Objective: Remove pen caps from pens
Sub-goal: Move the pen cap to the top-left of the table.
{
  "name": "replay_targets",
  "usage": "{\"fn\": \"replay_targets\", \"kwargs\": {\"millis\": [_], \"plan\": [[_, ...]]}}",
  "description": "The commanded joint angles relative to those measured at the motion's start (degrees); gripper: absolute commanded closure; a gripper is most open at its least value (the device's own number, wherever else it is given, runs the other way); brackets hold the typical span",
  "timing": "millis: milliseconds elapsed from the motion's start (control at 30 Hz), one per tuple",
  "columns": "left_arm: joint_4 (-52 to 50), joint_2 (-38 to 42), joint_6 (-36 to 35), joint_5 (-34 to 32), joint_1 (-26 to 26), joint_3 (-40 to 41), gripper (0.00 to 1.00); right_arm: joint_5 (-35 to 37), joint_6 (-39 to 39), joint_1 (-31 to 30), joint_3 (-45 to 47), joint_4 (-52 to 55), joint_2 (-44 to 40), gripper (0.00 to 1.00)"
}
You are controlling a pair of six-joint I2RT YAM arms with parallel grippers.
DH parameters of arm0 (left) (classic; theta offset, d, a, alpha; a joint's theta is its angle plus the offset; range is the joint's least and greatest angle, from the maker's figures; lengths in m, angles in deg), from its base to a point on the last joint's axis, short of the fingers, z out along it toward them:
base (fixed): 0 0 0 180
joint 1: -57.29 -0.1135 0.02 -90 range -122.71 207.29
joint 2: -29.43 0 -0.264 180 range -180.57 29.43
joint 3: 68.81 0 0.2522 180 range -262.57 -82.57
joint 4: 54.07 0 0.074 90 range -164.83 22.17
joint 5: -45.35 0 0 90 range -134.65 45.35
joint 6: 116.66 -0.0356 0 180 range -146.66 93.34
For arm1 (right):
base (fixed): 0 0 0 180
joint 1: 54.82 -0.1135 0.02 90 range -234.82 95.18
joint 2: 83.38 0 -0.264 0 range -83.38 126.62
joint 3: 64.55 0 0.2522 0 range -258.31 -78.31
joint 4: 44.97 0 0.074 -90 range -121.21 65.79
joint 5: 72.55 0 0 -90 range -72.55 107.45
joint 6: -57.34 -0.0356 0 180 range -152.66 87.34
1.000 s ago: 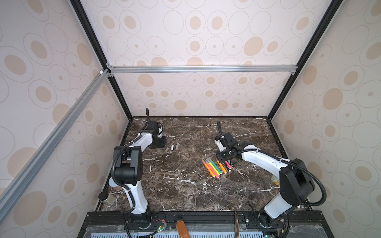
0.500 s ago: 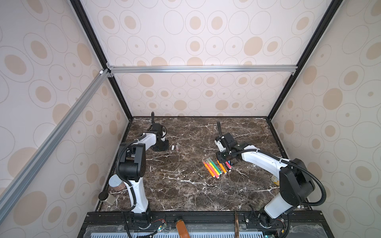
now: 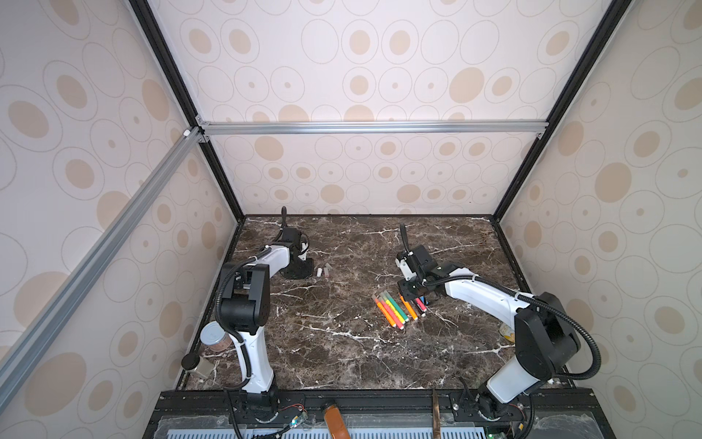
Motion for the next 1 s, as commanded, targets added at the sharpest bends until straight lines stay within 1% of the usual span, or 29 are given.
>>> {"fn": "replay_targets", "kwargs": {"millis": [0,233,367,467,667,767,833,867,900,933,967], "plan": [[2.2,-1.3,0.5,4.8,0.3,0.0,0.85,-0.2,-0.1,-0.3,0.7,0.5,0.9,0.67],[4.4,-0.2,1.9,7.8,0.3,0.1,0.83,-0.6,-0.2,-0.3,0.9,0.5,1.2,0.67],[6.4,1.5,2.9,10.7,0.3,0.5,0.77,-0.9,-0.2,-0.4,0.8,0.5,1.4,0.67],[6.4,3.6,3.5,9.9,0.3,0.1,0.71,-1.4,0.1,-0.4,0.4,1.0,1.7,0.66],[6.8,11.2,3.7,7.9,0.3,-0.2,0.64,-3.2,1.0,-0.7,-1.5,3.3,4.3,0.62],[9.0,17.3,4.4,7.6,0.2,0.9,0.59,-4.0,1.2,-1.4,-1.8,3.3,5.0,0.61],[12.3,21.7,5.8,7.4,0.3,2.9,0.50,-4.1,1.4,-2.1,-2.8,4.0,6.0,0.61],[14.7,24.1,6.9,7.7,0.2,4.4,0.43,-3.9,1.4,-2.4,-3.4,4.6,6.5,0.61],[17.0,25.9,8.2,8.6,0.2,5.9,0.30,-3.6,1.7,-2.8,-3.8,4.8,6.9,0.61],[20.1,27.8,9.7,10.1,0.2,8.0,0.02,-3.4,1.7,-3.3,-4.0,4.9,7.1,0.61],[22.8,29.1,11.3,10.7,0.3,10.0,0.00,-3.4,1.8,-3.6,-4.1,4.8,7.1,0.61]]}}
